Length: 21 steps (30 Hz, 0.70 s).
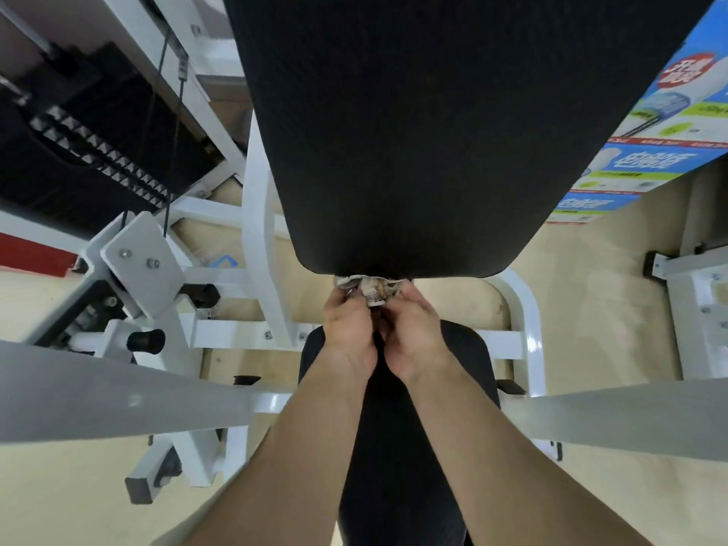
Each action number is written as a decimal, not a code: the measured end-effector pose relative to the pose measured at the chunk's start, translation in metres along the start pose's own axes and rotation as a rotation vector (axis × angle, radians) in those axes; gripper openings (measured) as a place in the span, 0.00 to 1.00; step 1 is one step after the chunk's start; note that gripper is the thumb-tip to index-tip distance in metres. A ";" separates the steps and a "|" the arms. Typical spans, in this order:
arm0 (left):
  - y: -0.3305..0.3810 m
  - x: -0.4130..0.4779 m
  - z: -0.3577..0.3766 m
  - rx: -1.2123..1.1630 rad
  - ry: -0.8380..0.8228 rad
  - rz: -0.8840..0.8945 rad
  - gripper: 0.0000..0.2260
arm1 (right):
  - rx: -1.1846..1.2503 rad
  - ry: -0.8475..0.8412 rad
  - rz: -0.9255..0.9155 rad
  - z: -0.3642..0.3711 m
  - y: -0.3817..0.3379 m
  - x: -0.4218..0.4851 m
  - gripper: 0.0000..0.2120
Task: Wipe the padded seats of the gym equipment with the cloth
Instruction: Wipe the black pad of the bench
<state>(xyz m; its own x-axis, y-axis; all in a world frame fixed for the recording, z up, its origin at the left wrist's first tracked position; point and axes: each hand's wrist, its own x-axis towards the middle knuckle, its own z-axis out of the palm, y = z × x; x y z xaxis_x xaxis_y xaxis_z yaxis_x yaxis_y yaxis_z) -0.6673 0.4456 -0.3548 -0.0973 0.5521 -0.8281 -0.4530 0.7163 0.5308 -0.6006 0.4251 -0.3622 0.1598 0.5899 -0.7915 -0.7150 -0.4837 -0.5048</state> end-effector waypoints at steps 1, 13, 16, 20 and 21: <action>0.007 0.002 -0.008 -0.046 0.017 0.027 0.10 | 0.001 -0.015 0.018 0.011 0.006 0.001 0.14; -0.007 -0.002 0.014 -0.064 -0.065 -0.082 0.13 | 0.127 0.082 0.009 -0.010 -0.017 -0.015 0.15; 0.009 0.004 -0.002 -0.089 0.019 -0.023 0.15 | 0.063 0.059 0.072 0.014 -0.005 -0.016 0.15; 0.042 0.013 -0.032 -0.154 0.122 0.066 0.14 | -0.061 0.109 0.141 0.063 0.012 -0.008 0.15; 0.049 0.014 -0.037 -0.179 0.124 0.088 0.13 | -0.093 0.114 0.161 0.073 0.016 -0.006 0.15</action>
<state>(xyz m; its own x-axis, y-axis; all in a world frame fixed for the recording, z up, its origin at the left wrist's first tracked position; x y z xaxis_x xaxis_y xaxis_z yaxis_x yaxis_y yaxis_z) -0.7236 0.4731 -0.3472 -0.2461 0.5445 -0.8018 -0.5865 0.5750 0.5705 -0.6633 0.4609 -0.3401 0.1282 0.4255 -0.8958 -0.6725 -0.6266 -0.3938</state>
